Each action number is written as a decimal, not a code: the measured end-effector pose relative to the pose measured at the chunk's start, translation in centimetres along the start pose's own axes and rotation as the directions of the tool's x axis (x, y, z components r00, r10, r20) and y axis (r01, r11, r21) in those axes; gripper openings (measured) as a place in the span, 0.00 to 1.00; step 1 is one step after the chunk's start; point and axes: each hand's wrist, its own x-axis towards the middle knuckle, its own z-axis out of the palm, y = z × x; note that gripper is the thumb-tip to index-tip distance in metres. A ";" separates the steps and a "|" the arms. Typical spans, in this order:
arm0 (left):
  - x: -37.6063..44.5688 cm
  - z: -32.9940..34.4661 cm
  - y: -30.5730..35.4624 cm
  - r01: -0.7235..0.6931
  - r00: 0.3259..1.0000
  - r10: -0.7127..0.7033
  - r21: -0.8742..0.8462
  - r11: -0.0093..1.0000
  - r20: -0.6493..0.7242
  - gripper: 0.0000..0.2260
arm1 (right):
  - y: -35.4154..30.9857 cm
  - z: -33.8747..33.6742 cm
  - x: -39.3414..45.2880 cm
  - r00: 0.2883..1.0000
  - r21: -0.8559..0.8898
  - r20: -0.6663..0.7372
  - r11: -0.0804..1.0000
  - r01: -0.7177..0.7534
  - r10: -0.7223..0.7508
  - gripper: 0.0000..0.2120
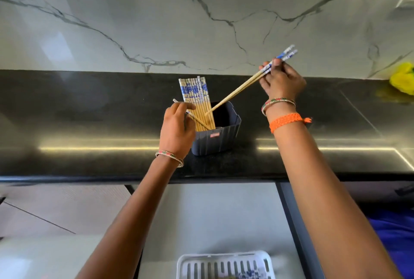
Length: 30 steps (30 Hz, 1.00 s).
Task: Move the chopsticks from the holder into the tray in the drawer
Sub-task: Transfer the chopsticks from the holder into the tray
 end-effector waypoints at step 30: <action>-29.3 1.6 -9.5 0.667 0.484 -0.790 0.425 0.612 0.376 0.10 | 21.5 -25.9 -24.2 0.591 0.038 -0.533 0.714 -0.699 0.606 0.16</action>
